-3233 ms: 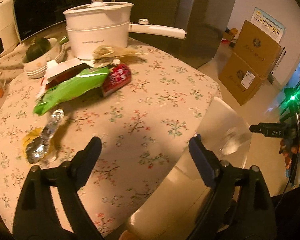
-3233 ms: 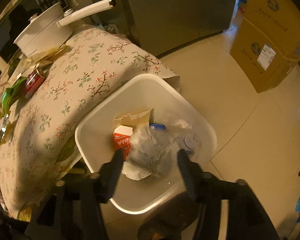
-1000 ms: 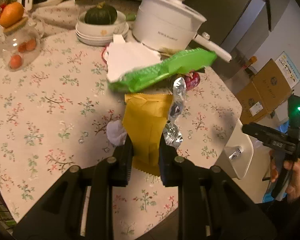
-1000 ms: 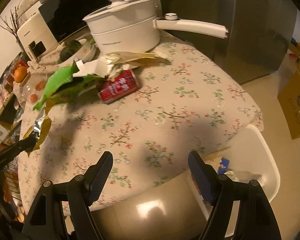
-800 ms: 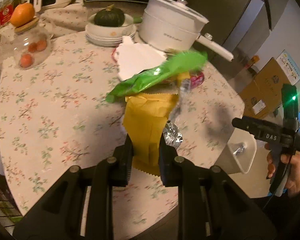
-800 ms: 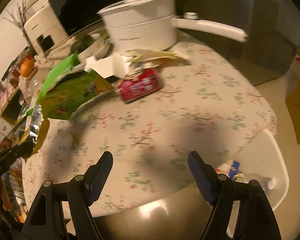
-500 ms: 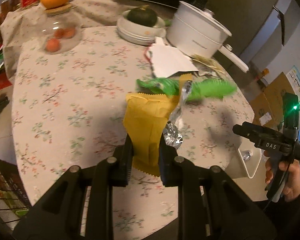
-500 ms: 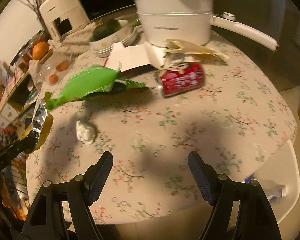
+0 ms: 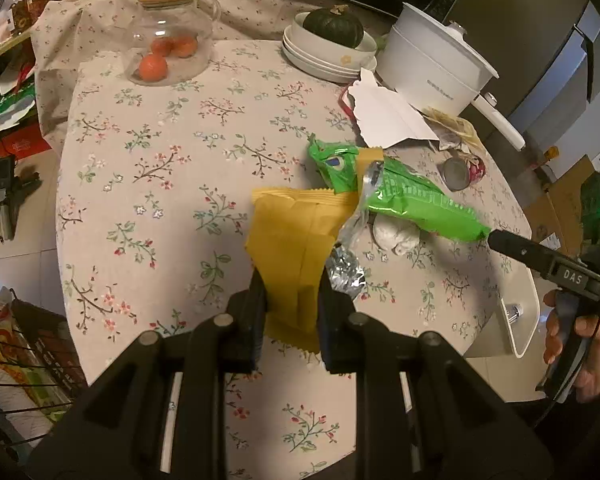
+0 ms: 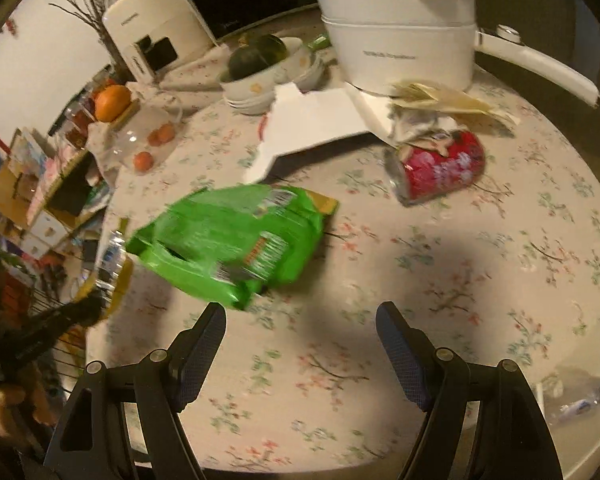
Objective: Collect trash
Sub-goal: 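Grasp the green snack bag with the right tool and lift it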
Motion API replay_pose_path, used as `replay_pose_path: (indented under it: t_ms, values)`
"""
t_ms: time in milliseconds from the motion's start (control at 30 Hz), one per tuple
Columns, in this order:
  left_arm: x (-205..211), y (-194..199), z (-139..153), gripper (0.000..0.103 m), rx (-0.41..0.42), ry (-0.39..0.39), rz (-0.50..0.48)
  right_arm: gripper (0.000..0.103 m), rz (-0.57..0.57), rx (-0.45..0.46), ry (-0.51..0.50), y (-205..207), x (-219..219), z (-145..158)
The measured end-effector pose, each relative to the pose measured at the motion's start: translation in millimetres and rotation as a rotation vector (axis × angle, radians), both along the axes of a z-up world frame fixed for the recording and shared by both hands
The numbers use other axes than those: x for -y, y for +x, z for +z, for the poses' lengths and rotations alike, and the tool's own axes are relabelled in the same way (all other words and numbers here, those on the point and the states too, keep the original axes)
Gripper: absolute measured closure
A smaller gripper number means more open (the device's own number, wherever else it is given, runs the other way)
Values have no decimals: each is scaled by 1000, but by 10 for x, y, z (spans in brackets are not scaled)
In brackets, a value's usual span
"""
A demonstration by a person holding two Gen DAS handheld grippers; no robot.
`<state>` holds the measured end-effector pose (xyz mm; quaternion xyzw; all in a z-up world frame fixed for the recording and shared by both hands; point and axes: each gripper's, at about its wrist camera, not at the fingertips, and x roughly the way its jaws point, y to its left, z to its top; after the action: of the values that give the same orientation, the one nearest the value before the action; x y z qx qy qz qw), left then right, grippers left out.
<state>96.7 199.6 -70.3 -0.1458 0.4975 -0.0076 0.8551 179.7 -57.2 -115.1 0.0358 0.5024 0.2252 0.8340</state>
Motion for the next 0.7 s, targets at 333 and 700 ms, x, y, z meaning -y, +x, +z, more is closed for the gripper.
replay_pose_path:
  t_ms: [333,700]
  values:
    - [16,-8,40,79,26,-15,-8,24,237,167,-154,-205,-607,87]
    - [34,-16,128,79,59,-27,-2,74,402,285,-319,-190,-996,-73]
